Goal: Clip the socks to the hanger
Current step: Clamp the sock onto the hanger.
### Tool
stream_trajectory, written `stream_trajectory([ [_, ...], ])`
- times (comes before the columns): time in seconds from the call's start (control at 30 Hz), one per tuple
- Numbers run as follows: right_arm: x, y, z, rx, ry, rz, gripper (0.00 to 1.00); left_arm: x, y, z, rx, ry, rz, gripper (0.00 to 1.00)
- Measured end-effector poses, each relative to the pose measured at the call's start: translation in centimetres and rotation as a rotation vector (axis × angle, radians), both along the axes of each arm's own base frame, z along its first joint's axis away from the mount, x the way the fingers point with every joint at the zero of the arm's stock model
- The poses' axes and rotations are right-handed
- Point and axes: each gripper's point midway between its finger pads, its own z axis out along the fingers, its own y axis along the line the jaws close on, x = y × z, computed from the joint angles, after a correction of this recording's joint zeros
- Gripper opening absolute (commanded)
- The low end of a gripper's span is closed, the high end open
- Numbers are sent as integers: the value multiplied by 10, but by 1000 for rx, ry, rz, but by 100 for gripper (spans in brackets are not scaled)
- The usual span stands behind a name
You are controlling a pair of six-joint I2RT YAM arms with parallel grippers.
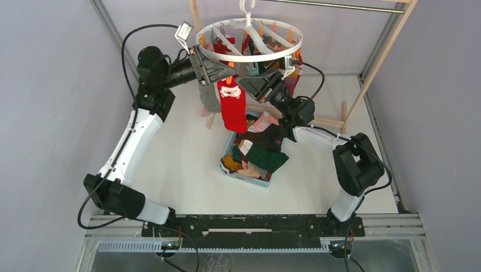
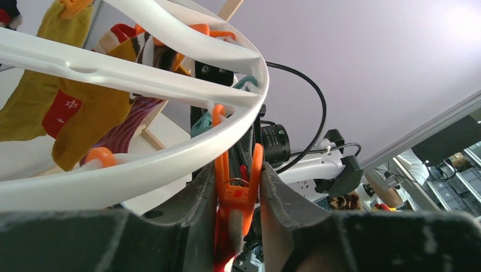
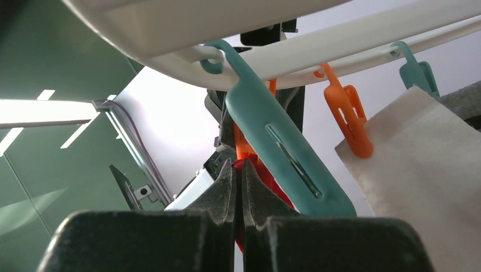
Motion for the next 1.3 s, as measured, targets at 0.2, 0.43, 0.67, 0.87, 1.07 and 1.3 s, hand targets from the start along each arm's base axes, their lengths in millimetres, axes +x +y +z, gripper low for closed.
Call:
stream_trajectory([
  [0.2, 2, -1, 1, 8, 3, -12, 0, -1, 1, -2, 7, 7, 4, 85],
  [0.43, 2, -2, -1, 7, 9, -18, 0, -13, 9, -1, 16, 19, 29, 97],
  [0.67, -1, -4, 4, 11, -5, -24, 0, -32, 32, -30, 74, 46, 89, 78],
  [0.87, -1, -2, 2, 5, -5, -26, 4, -33, 34, -57, 110, 97, 90, 49],
  [1.07, -2, 5, 0, -9, 6, -27, 12, -25, 32, -63, 111, 112, 86, 23],
  [1.3, -2, 6, 0, -46, 27, -39, 48, -23, 30, -63, 107, 104, 72, 0],
])
